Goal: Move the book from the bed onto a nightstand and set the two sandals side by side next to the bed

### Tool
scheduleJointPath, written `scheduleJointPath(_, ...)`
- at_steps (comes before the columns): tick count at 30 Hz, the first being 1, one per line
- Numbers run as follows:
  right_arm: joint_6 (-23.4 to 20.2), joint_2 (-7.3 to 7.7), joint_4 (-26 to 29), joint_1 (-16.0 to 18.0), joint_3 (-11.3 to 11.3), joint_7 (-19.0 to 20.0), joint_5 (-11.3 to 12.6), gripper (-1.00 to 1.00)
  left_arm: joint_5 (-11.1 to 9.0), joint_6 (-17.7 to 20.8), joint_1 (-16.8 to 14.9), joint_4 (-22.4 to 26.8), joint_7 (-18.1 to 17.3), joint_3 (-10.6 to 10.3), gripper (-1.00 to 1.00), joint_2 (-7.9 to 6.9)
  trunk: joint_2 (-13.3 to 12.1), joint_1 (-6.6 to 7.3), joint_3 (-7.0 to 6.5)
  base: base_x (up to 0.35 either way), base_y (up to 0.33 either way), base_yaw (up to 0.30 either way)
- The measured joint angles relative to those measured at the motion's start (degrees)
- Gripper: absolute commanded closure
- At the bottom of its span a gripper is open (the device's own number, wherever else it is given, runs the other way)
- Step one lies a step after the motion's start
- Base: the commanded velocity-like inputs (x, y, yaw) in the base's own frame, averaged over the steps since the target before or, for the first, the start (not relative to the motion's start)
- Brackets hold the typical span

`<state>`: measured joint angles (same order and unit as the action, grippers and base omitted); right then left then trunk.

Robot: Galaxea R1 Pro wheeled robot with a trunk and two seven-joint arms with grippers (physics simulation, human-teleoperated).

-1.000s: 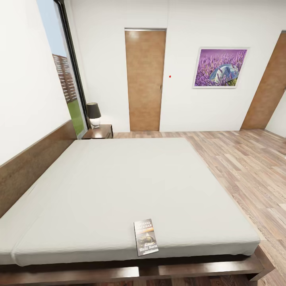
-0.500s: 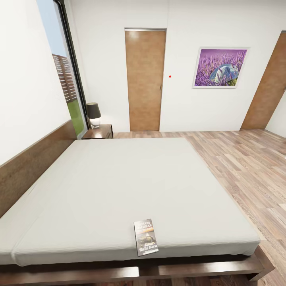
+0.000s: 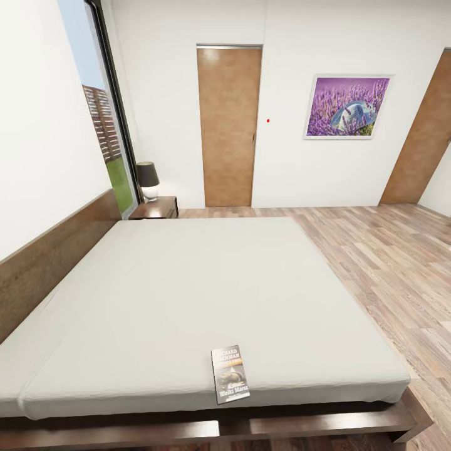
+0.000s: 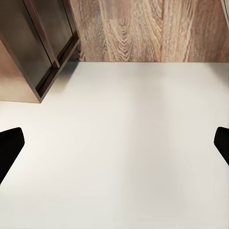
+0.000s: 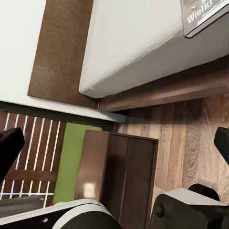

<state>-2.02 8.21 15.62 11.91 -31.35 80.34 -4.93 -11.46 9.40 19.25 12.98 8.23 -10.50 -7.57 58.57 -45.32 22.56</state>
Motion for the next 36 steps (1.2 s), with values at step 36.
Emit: scheduleJointPath(36,-0.48,-0.44,0.79,1.05,-0.34,-0.24,0.38,-1.0,0.09,0.78,-0.62,0.18,-0.36,0.33,-1.0,-0.05,0.0,0.0,0.0,0.0,0.0,0.0)
